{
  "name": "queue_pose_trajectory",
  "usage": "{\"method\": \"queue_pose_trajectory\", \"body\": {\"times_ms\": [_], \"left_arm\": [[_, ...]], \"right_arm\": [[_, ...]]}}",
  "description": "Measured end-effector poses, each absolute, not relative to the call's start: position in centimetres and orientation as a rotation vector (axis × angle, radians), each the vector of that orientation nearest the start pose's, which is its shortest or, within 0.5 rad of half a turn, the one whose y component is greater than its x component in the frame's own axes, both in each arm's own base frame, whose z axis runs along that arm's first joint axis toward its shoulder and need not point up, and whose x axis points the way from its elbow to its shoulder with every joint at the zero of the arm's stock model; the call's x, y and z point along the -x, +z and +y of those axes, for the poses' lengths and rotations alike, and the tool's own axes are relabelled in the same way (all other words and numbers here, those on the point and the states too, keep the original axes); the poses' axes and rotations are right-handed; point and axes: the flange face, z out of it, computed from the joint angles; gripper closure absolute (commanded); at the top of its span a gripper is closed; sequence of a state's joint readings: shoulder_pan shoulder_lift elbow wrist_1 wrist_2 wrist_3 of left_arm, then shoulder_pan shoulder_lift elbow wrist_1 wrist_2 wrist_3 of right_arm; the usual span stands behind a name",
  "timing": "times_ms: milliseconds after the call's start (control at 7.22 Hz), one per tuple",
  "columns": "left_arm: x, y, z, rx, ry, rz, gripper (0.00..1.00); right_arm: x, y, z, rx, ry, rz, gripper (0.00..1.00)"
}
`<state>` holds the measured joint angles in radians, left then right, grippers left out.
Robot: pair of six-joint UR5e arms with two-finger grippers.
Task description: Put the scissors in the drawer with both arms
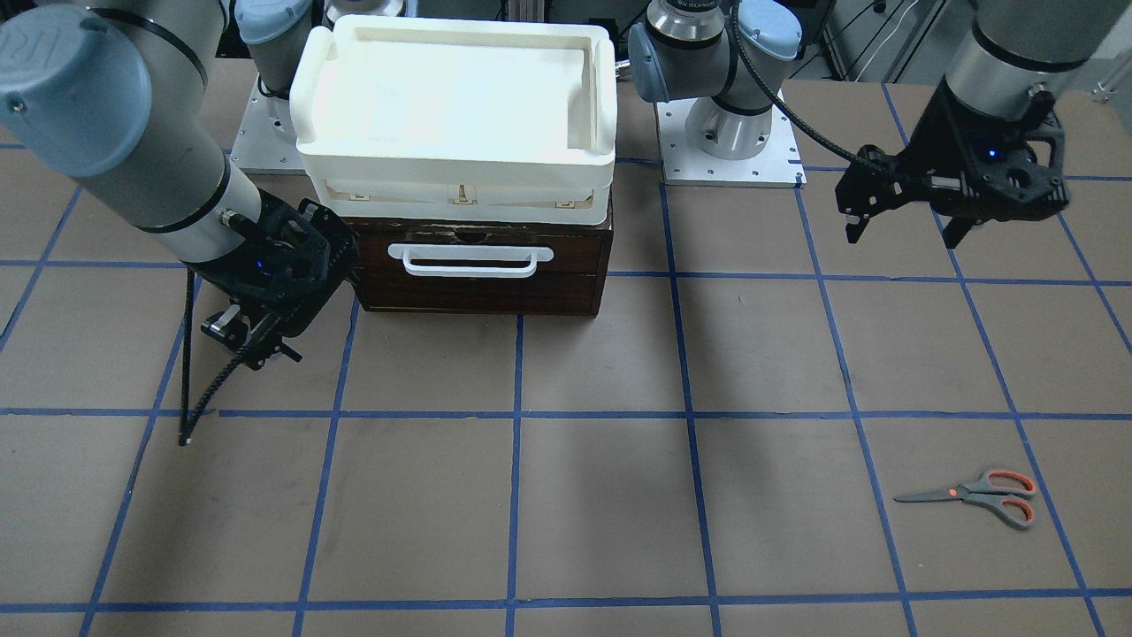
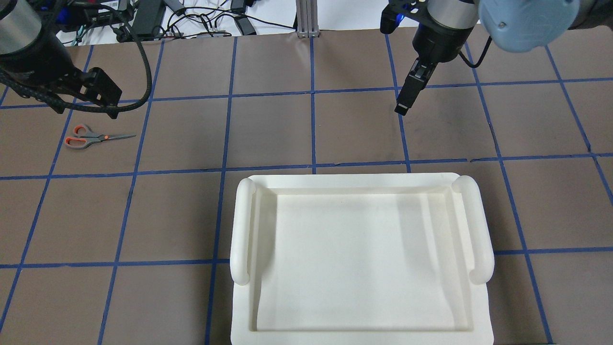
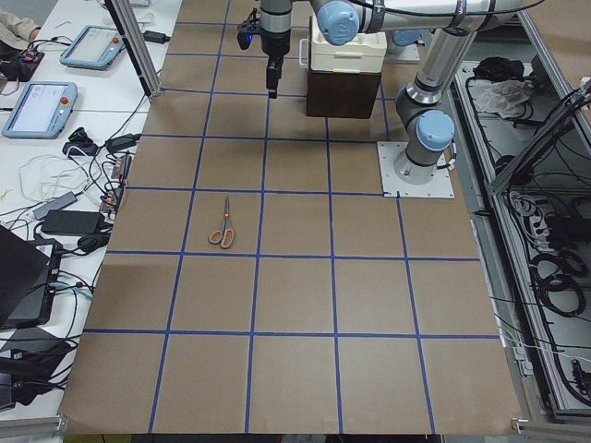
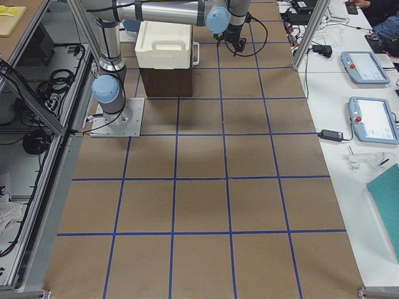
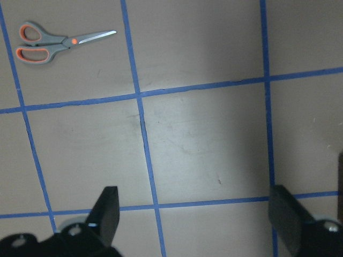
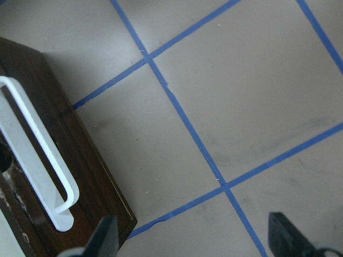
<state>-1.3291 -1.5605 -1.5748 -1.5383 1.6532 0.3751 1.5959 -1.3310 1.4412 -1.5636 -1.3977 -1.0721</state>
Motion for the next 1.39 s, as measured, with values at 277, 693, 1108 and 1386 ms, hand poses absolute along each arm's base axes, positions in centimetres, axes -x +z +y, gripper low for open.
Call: {"method": "queue_pose_trajectory", "body": {"times_ms": [277,693,1108,1386], "left_arm": [[-5.2,46.5,-52.9,-0.347,0.041,3.042,0.00],[-10.9,42.2,-55.7,-0.673,0.047,2.985,0.00],[-13.2,38.3,-58.6,-1.037,0.054,2.877,0.00],[-16.3,36.2,-59.4,-1.224,0.057,2.817,0.00]], "right_arm": [[-20.4,39.2,-57.1,1.637,0.124,2.339,0.10],[-25.7,35.8,-55.3,1.740,0.238,2.204,0.11],[-29.0,34.1,-54.2,1.880,0.272,2.101,0.13],[-30.1,32.9,-54.0,1.975,0.328,2.061,0.14]]}}
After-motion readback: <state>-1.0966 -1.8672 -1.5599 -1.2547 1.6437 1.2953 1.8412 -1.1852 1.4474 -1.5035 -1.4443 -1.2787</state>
